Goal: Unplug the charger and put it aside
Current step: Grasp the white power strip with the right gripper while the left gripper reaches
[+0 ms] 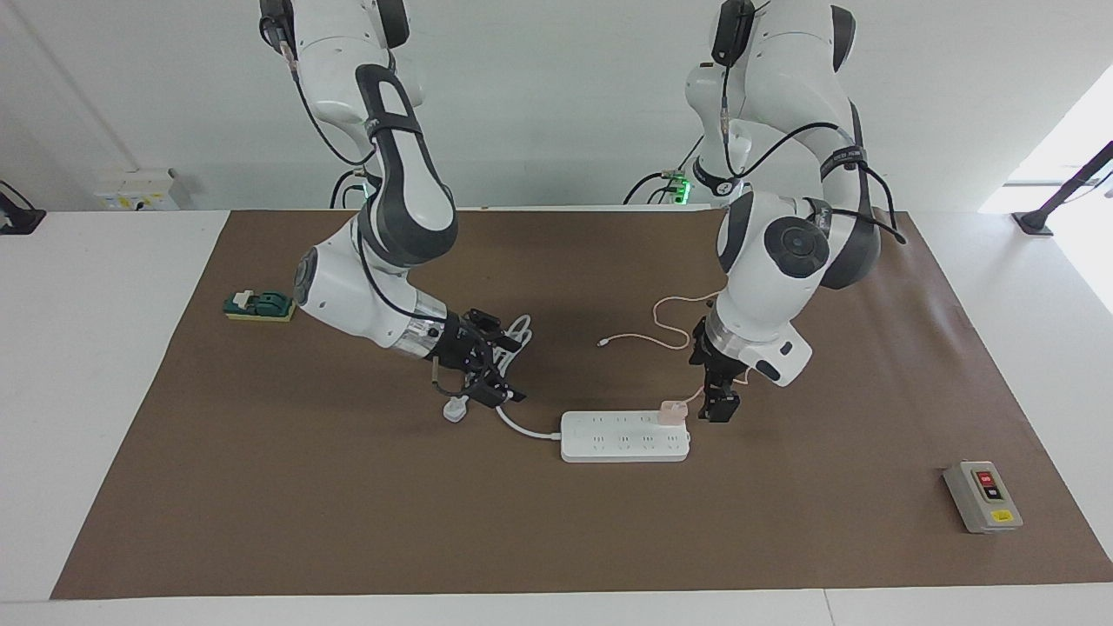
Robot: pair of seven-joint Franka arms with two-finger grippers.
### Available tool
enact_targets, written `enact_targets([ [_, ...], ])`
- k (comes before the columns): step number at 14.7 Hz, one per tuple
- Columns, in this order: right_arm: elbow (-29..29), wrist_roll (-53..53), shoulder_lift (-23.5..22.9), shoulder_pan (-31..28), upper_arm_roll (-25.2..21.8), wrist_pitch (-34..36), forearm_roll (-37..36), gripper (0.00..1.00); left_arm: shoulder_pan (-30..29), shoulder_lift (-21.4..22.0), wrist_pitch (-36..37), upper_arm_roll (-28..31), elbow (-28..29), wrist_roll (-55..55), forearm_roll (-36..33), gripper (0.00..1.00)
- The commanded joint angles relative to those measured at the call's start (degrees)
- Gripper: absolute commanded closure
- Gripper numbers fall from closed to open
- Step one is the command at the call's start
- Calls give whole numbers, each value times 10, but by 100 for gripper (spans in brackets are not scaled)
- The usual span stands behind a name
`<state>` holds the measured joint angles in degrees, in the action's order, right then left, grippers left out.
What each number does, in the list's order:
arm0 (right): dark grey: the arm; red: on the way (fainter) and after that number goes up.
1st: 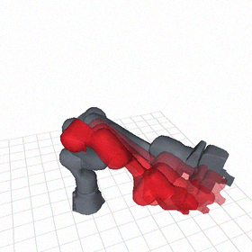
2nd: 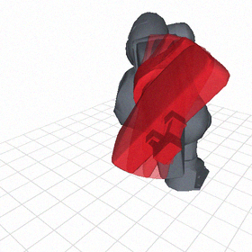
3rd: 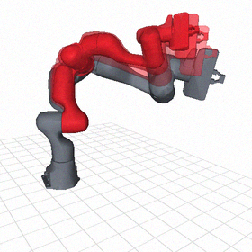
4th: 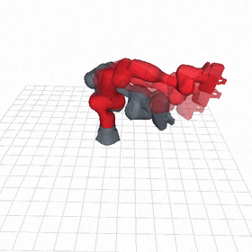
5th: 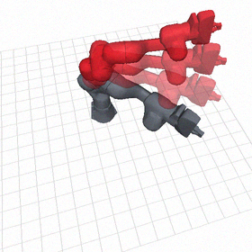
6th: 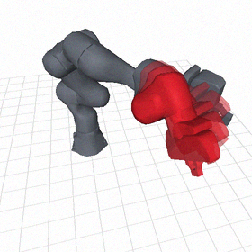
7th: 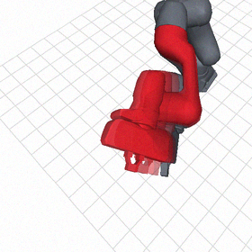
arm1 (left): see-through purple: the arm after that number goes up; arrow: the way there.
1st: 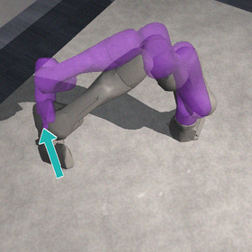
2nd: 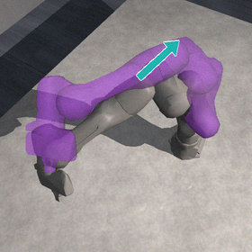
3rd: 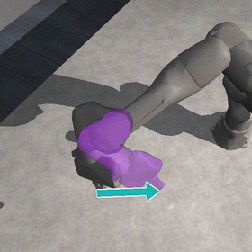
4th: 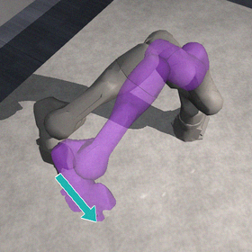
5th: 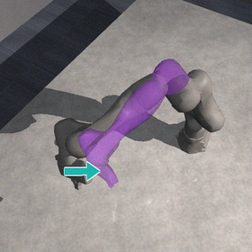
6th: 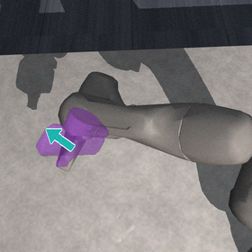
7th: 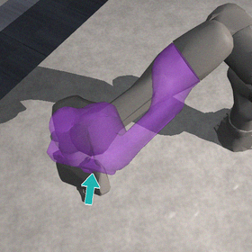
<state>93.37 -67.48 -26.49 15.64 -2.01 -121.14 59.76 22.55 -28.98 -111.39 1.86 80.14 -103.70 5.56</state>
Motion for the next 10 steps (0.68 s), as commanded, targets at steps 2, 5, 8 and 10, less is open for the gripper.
enact_targets([
  [2, -69, 11, -69, -3, 3, 17, 67, 0, 26, -8, -41, 11, 21, -20, 4, 0],
  [5, -157, 13, -155, -13, 17, 76, 84, 0, 39, -7, -40, 14, 35, -25, -6, 0],
  [8, -222, -2, -217, -5, 18, 71, 129, 0, 43, -9, -38, 14, 41, -40, -21, 0],
  [10, -264, -21, -253, 6, 19, 49, 131, 0, 43, -10, -39, 14, 53, -40, -23, 0],
])
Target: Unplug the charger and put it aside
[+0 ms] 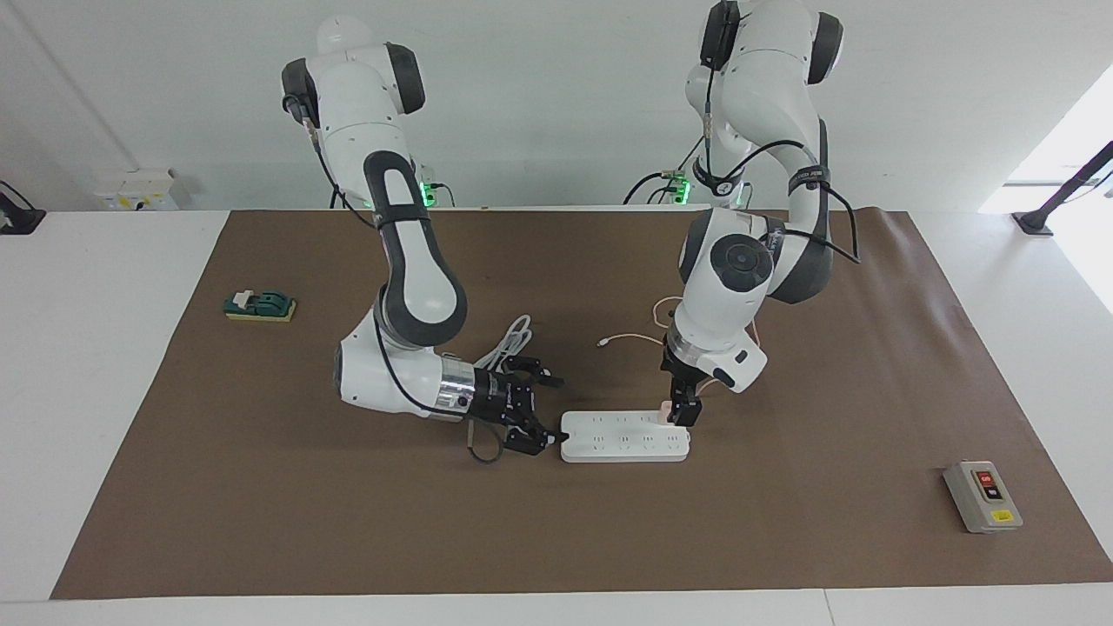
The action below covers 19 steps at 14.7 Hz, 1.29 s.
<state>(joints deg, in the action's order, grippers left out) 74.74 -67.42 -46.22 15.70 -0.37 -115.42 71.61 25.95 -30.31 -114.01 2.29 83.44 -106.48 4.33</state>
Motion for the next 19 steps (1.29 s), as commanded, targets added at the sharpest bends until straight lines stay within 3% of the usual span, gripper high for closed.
enact_targets([
  [1, -100, -26, -74, 21, 3, -28, 12, 0, 9, 3, -13, 10, 23, -12, -19, 0],
  [6, -117, -25, -97, 54, -2, -60, 3, 0, 9, -11, -26, 10, 23, -25, -24, 0],
  [14, -113, -25, -118, 47, -4, -57, -16, 0, 15, -26, -41, 10, 22, -33, -35, 0],
  [17, -113, -24, -118, 43, -4, -51, -30, 0, 15, -26, -40, 10, 22, -32, -35, 6],
  [19, -113, -25, -118, 42, -4, -51, -27, 0, 14, -26, -42, 10, 22, -32, -42, 18],
])
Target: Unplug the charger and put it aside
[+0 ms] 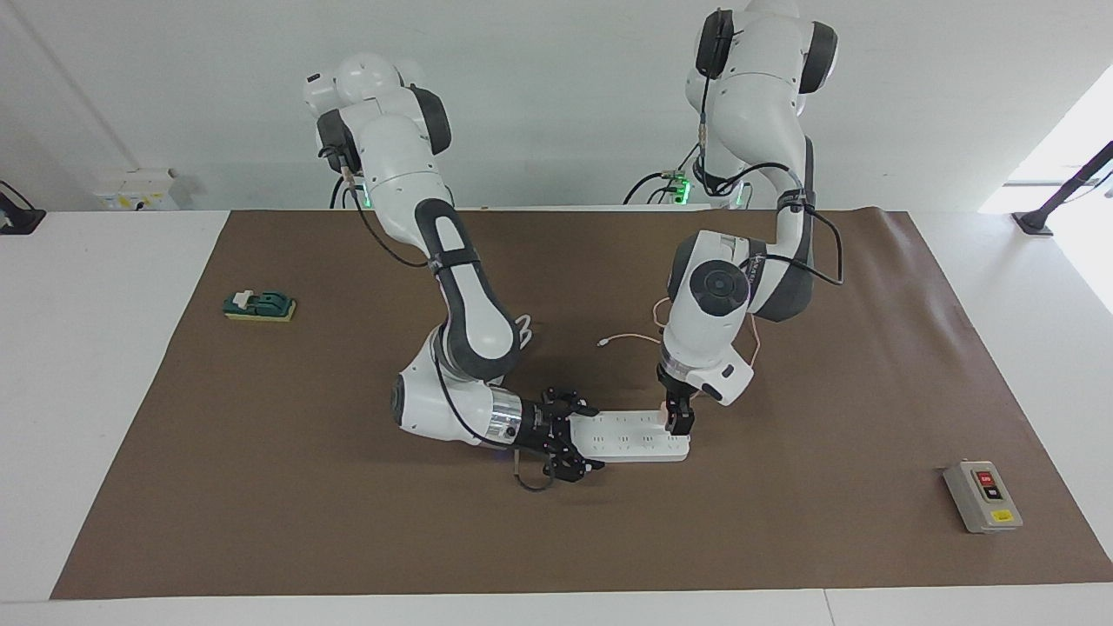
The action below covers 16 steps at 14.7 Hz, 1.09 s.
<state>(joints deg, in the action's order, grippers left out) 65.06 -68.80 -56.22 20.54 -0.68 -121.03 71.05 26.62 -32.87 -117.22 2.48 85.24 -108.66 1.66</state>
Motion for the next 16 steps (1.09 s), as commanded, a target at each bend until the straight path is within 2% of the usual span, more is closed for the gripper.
enact_targets([
  [1, -17, -12, -18, -9, 2, 9, -17, 0, 6, 0, -11, 8, 4, -9, -16, 24],
  [3, -20, -19, -17, -23, 6, 39, -15, 0, 7, 0, -10, 8, 4, -9, -16, 26],
  [6, -17, -18, -16, -17, 5, 38, -16, 0, 7, 0, -11, 8, 4, -9, -16, 27],
  [9, -16, -14, -16, -13, 5, 35, -15, 0, 7, 0, -13, 8, 4, -9, -16, 35],
  [11, -16, -18, -14, -18, 6, 42, -13, 0, 6, 0, -15, 8, 5, -9, -17, 35],
  [16, -9, -12, -13, -1, 5, 32, -14, 0, 4, 0, -16, 8, 5, -9, -17, 43],
])
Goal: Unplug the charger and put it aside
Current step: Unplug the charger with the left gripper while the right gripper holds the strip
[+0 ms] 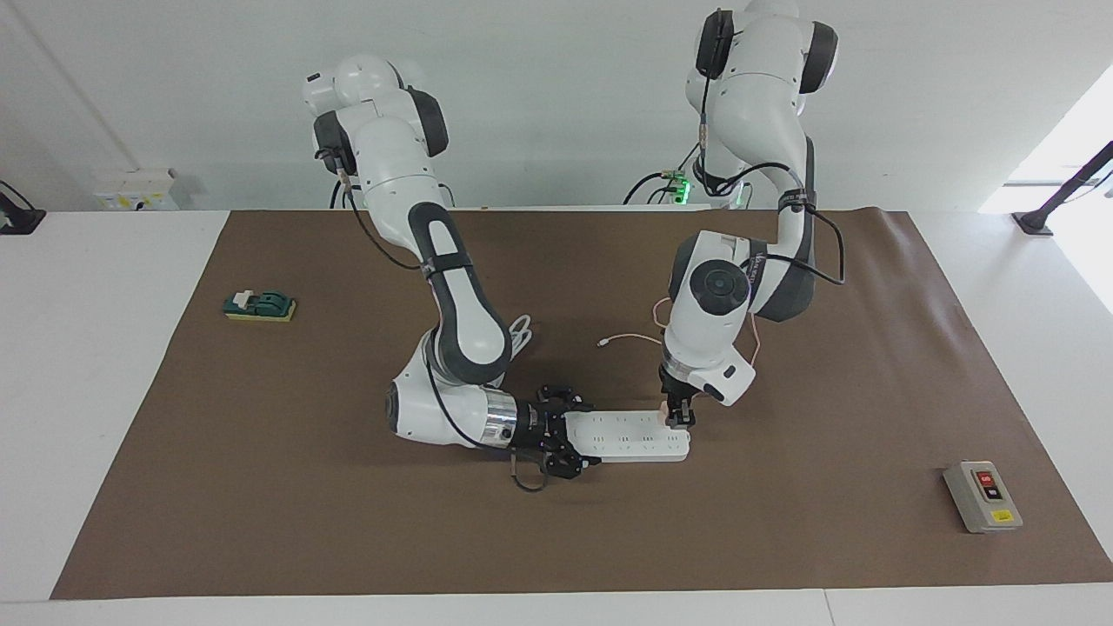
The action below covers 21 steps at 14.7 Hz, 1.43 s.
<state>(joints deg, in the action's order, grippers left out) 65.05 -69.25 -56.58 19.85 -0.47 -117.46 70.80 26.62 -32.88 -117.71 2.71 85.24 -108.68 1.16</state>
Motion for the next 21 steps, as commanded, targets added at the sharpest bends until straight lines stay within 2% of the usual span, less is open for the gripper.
enact_targets([
  [1, -8, -9, -8, 5, 4, -1, -11, 0, 4, 0, -13, 5, 5, -8, -12, 48],
  [5, -7, 2, -8, 4, 4, -1, -10, 0, 4, 0, -15, 5, 5, -7, -12, 52],
  [6, -5, 5, -8, 5, 4, -4, -10, 0, 4, 0, -15, 5, 5, -7, -12, 56],
  [8, 19, 26, -2, 8, 4, -28, -9, 0, 3, 0, -15, 5, 5, -7, -12, 71],
  [11, 21, 30, 0, 7, 4, -30, -8, 0, 4, 0, -16, 5, 5, -7, -12, 78],
  [12, 21, 31, 0, 7, 4, -31, -8, 9, 3, 0, -17, 5, 5, -6, -13, 78],
  [13, 21, 32, 0, 7, 4, -31, -9, 31, 3, 0, -17, 5, 6, -6, -13, 78],
  [14, 21, 32, 0, 7, 4, -32, -8, 34, 3, 0, -17, 5, 5, -5, -13, 78],
  [17, 21, 32, 0, 7, 4, -34, -8, 34, 3, 0, -15, 5, 5, -5, -13, 78],
  [19, 20, 32, 0, 8, 4, -36, -8, 34, 4, 0, -14, 5, 5, -5, -13, 87],
  [20, 21, 32, 0, 8, 4, -36, -8, 34, 4, 0, -12, 5, 4, -5, -14, 99],
  [21, 21, 32, 0, 8, 4, -36, -8, 33, 3, 0, -11, 5, 3, -4, -14, 100],
])
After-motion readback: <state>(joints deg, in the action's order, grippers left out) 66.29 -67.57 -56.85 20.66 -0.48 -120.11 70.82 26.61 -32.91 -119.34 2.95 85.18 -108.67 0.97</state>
